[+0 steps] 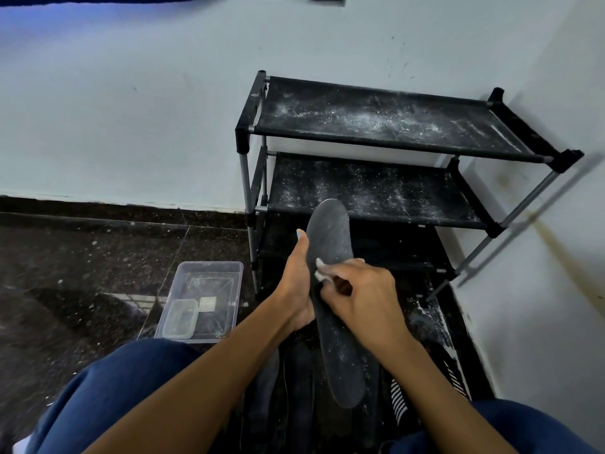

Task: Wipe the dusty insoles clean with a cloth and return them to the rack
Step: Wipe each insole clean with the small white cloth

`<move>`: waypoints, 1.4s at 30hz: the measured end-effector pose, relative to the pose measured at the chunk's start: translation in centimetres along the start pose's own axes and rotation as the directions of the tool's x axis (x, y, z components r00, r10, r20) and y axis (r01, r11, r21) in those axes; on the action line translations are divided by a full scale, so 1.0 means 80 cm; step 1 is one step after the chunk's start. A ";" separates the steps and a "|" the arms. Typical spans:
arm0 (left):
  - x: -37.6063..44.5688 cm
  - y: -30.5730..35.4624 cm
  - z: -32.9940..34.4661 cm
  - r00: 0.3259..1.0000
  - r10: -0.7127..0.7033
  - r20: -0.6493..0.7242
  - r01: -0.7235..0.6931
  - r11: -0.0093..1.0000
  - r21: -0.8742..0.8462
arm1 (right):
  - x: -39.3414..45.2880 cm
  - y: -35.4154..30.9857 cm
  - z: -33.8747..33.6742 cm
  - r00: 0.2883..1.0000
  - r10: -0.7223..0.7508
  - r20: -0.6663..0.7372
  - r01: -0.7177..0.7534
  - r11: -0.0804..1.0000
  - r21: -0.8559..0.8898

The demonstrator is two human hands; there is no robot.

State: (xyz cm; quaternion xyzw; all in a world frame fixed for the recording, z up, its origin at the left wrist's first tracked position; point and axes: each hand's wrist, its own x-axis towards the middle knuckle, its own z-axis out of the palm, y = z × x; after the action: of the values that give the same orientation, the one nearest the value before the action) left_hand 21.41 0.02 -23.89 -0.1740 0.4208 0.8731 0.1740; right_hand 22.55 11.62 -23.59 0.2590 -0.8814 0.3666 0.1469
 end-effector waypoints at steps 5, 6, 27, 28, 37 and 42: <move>-0.001 -0.004 0.005 1.000 0.001 0.023 -0.001 1.000 0.010 | 0.008 0.012 -0.009 0.992 0.040 -0.123 -0.046 0.998 -0.039; 0.000 -0.007 0.007 1.000 -0.003 0.024 0.003 1.000 0.013 | 0.010 0.016 -0.012 0.980 0.070 -0.188 -0.081 0.995 -0.052; -0.008 -0.016 0.006 0.990 -0.075 0.115 0.070 0.996 0.048 | 0.018 0.023 -0.019 0.957 0.111 -0.269 -0.117 0.993 -0.006; -0.010 -0.018 0.007 0.986 -0.095 0.135 0.087 0.994 0.066 | 0.022 0.028 -0.024 0.934 0.154 -0.322 -0.174 0.984 -0.033; -0.006 -0.020 0.005 0.994 -0.068 0.083 0.065 0.997 0.037 | 0.011 0.019 -0.007 0.992 -0.021 -0.128 0.008 0.995 -0.095; -0.009 -0.021 0.005 0.987 -0.129 0.092 0.118 0.986 0.121 | 0.023 0.040 -0.018 0.941 0.161 -0.298 -0.202 0.973 -0.112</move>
State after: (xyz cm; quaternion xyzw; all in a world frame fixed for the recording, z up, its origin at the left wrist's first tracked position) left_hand 22.75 1.16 -24.45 -0.1457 0.4496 0.8425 0.2583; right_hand 19.34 13.93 -23.61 0.1096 -0.8946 0.3492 0.2565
